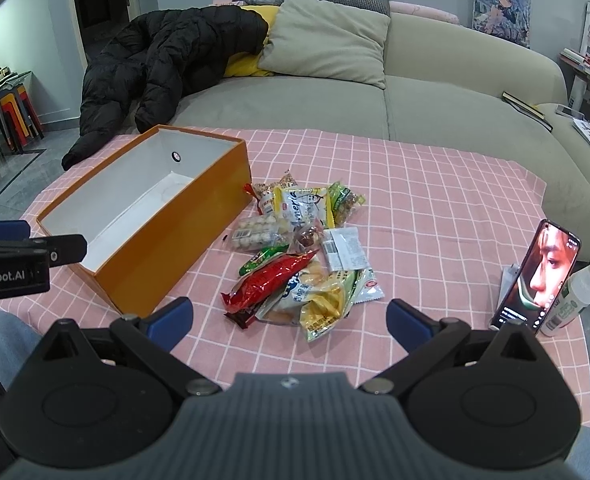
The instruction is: Organize snacks
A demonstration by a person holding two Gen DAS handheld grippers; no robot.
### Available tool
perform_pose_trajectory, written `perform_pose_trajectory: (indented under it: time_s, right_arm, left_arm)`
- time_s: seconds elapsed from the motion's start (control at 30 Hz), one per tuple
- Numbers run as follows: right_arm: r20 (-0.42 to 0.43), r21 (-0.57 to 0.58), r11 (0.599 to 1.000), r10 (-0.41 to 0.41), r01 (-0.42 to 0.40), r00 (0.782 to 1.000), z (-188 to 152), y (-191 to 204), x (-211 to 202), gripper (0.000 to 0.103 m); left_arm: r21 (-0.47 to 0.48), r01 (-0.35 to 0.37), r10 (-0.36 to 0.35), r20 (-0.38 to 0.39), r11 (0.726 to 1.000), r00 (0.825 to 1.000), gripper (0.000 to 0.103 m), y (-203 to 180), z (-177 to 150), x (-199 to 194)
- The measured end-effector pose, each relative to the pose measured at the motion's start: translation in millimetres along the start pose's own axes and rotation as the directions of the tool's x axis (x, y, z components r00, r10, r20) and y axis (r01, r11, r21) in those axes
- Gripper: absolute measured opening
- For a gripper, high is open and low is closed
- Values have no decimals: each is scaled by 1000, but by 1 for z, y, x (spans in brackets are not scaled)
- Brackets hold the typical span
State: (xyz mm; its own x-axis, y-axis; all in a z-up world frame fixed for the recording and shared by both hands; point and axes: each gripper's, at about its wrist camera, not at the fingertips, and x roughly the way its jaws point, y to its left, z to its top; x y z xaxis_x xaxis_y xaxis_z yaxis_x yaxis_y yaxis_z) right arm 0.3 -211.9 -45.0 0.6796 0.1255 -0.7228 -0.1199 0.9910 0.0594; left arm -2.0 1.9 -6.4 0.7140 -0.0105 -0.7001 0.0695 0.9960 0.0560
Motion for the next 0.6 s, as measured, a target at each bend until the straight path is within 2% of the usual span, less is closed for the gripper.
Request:
perform_pose_trajectory:
  time_s: [0.6]
  right_arm:
    - [-7, -5, 1000, 0, 0, 1000, 1, 0, 1, 99]
  left_arm:
    - [3, -1, 1, -10, 1000, 1000, 89, 0, -3, 3]
